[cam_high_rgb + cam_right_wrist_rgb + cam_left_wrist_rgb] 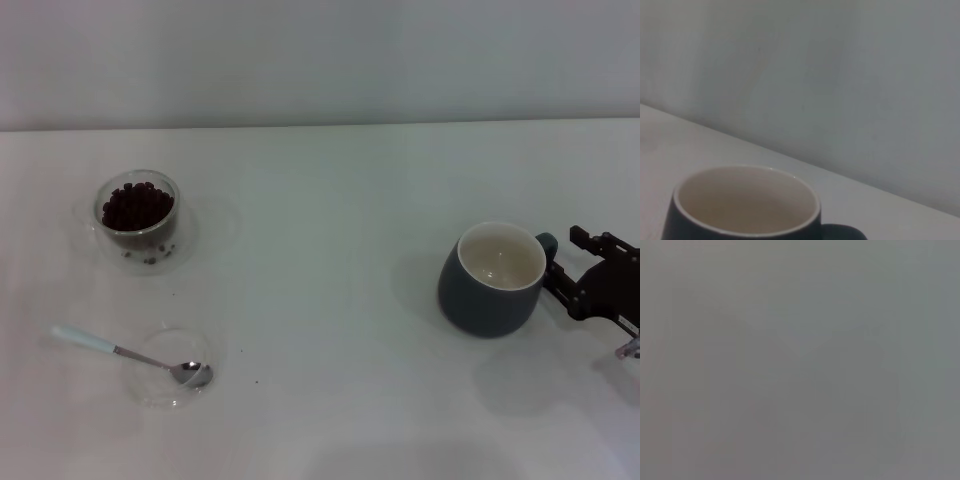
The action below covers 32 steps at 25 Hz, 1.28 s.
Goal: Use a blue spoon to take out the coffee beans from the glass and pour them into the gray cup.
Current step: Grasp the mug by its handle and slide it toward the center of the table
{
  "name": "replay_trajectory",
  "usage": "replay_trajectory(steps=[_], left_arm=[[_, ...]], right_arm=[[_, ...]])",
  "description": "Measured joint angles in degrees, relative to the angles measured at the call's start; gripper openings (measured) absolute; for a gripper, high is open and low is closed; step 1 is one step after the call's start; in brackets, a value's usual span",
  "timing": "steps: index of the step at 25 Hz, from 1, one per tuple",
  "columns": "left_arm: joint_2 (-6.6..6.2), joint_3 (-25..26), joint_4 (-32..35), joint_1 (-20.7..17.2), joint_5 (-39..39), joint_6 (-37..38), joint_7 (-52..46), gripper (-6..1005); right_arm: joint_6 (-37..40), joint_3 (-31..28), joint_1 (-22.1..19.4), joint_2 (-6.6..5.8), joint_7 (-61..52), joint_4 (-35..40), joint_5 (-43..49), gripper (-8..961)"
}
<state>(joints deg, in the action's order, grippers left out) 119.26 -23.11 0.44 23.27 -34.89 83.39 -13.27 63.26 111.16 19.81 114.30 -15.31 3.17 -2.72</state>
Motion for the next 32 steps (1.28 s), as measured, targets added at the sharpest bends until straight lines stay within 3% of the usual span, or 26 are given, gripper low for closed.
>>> replay_trajectory(steps=[5,11,14,18,32], left_arm=[[-0.01,0.0,0.0,0.0,0.0,0.0,0.0,871],[-0.09,0.0,0.3,0.0,0.0,-0.1,0.0,871],[-0.09,0.0,0.4,0.0,0.0,-0.1,0.0,871],[-0.14,0.0,0.4,0.0,0.0,-0.2,0.0,871],[-0.13,-0.1,0.3,-0.1,0.0,-0.1,0.0,872]], right_arm=[[-0.3,0.1,0.3,0.31,0.0,0.2,0.0,589],[-0.1,0.1,0.2,0.39,0.1,0.4,0.0,378],[-0.1,0.1,0.1,0.48,0.1,0.5,0.0,184],[-0.1,0.4,-0.2,0.85,-0.4,1.7,0.0,96],[-5.6,7.4,-0.3,1.16,-4.2,10.6,-0.4,95]])
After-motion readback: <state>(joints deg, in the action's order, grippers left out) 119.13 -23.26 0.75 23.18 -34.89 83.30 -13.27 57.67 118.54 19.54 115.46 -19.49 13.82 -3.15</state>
